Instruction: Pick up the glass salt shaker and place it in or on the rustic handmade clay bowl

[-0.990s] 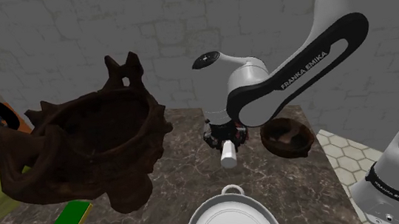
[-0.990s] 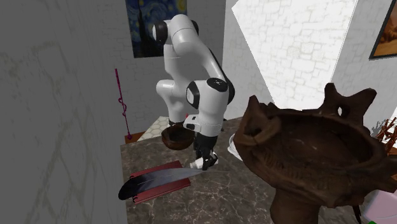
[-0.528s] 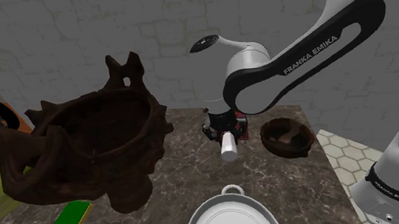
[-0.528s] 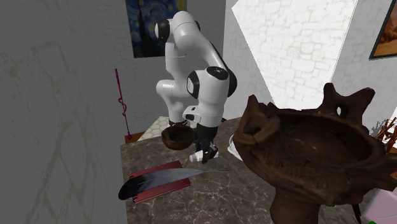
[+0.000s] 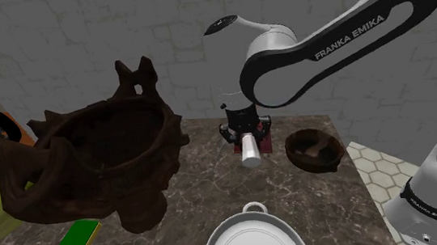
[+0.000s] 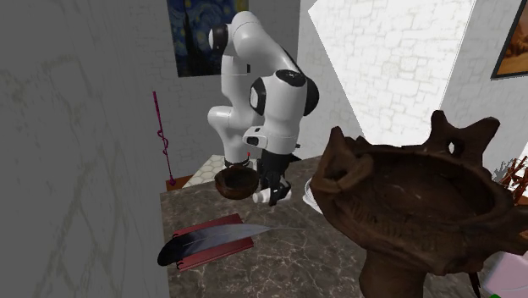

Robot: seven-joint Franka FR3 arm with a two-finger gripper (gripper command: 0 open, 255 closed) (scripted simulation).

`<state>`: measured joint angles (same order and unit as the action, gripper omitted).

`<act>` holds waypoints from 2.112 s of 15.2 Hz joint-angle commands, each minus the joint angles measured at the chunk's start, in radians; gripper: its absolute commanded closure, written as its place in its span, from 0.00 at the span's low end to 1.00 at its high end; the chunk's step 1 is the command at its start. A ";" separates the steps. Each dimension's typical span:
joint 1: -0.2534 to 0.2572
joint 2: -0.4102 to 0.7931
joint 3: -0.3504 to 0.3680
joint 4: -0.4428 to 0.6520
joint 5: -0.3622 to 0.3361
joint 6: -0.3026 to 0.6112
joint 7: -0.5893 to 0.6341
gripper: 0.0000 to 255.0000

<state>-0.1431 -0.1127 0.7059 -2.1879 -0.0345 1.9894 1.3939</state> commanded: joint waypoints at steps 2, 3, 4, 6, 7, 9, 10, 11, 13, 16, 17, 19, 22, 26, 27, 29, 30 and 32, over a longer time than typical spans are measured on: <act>0.001 -0.024 -0.006 0.023 0.016 -0.041 -0.016 1.00; 0.001 -0.029 -0.008 0.032 0.019 -0.054 -0.019 1.00; 0.001 -0.035 -0.010 0.041 0.022 -0.068 -0.023 1.00; 0.001 -0.045 -0.013 0.060 0.028 -0.094 -0.030 1.00; 0.001 -0.049 -0.015 0.070 0.031 -0.108 -0.033 1.00; 0.001 -0.057 -0.018 0.091 0.035 -0.134 -0.039 1.00; 0.001 -0.061 -0.020 0.101 0.037 -0.147 -0.042 1.00; 0.001 -0.064 -0.021 0.112 0.039 -0.161 -0.045 1.00; 0.000 -0.070 -0.024 0.134 0.042 -0.187 -0.049 1.00; 0.001 -0.123 -0.045 0.112 0.068 -0.208 -0.083 1.00; 0.004 -0.170 -0.063 0.072 0.091 -0.206 -0.111 1.00; 0.015 -0.260 -0.104 -0.005 0.127 -0.208 -0.164 1.00; 0.038 -0.386 -0.166 -0.112 0.162 -0.221 -0.235 1.00; 0.068 -0.546 -0.249 -0.240 0.179 -0.252 -0.317 1.00; 0.075 -0.585 -0.269 -0.270 0.179 -0.263 -0.336 1.00; 0.086 -0.663 -0.310 -0.326 0.174 -0.287 -0.372 1.00; 0.091 -0.703 -0.330 -0.353 0.169 -0.300 -0.390 1.00; 0.096 -0.735 -0.345 -0.387 0.166 -0.299 -0.403 1.00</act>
<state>-0.0501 -0.8293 0.3697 -2.5581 0.1324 1.6927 0.9989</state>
